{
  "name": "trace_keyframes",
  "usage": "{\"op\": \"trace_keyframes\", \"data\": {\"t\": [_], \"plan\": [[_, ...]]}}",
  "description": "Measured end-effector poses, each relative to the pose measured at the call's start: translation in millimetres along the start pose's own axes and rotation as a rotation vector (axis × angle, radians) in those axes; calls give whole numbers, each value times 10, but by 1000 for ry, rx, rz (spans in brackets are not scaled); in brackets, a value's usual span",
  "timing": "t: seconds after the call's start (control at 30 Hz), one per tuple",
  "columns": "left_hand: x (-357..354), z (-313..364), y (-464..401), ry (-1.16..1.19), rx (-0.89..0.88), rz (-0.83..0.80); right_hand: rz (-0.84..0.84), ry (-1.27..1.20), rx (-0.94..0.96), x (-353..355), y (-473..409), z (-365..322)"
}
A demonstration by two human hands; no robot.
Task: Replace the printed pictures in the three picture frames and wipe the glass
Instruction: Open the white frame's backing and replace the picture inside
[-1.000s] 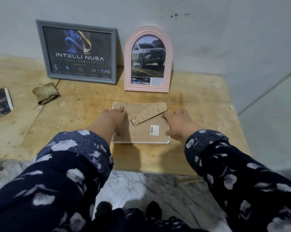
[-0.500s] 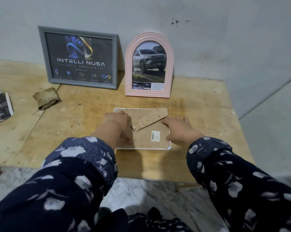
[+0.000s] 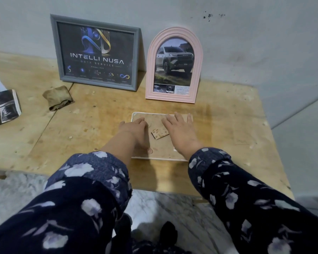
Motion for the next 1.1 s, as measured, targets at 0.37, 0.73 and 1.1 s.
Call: {"op": "trace_keyframes", "data": {"t": [0.37,0.73,1.1], "plan": [[192,-625,222,846,108,819,32,-250,-87,-28,2,7],[451,-498,104,1200,-78,583,-148,-1441,-472,696,-60,131],[279,-660,197,1364,36,537,-530,-1908,-764,242,251,76]]}}
Point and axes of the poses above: each hand's wrist, its own y-axis away from the middle knuckle, its own x-axis out of the back of the hand, z = x × y, the point moved 5 cm from there along -y, towards the middle knuckle, and after that the axes turned 14 degrees about -x, right-handed, at the moved point
